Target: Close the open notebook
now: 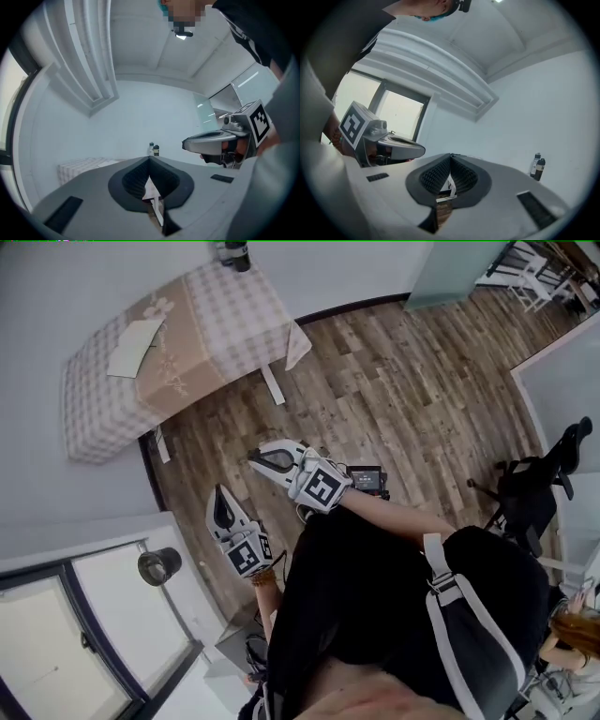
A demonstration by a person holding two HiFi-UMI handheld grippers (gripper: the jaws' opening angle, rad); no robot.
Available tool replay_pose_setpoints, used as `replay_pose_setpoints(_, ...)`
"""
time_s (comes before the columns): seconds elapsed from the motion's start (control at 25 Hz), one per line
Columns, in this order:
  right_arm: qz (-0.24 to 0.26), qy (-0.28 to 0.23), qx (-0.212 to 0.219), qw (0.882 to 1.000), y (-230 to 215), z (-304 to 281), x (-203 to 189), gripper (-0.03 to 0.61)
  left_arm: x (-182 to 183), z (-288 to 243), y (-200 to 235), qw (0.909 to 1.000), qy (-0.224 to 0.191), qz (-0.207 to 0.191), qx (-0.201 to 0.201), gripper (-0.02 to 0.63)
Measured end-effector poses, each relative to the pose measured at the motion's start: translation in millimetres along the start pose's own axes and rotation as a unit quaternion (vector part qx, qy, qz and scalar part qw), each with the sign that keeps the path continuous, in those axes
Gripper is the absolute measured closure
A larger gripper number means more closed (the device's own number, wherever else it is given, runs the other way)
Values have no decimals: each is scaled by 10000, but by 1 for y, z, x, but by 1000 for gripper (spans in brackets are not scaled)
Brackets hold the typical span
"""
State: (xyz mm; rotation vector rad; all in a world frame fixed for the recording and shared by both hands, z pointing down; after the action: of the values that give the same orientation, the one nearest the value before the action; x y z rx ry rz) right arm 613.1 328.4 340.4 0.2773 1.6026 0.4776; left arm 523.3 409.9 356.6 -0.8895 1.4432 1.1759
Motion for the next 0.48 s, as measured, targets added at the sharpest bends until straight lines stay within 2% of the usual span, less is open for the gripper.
replay_pose_setpoints(0.16, 186, 65, 55, 9998, 2, -26, 4, 572, 1, -14, 29, 10000, 36, 24, 8, 609)
replay_pose_setpoints(0.28, 366, 181, -103, 9991, -13, -34, -4, 572, -2, -34, 37, 9998, 37, 150, -115, 609)
replay_pose_setpoints(0.48, 142, 19, 4, 9999, -28, -105, -22, 572, 3, -65, 92, 9997, -67, 134, 179, 609)
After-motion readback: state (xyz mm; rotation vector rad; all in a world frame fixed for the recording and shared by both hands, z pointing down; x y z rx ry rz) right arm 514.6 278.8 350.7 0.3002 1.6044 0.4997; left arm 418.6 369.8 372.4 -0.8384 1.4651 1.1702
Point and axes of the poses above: the fingertips, and each gripper's own axes: z backward along the fingers, y to its left, x out of its top, the point moved 3 cm from there along z, backward along the fingers, and after that the axes turned 15 degrees about z, right-handed, at the moved point
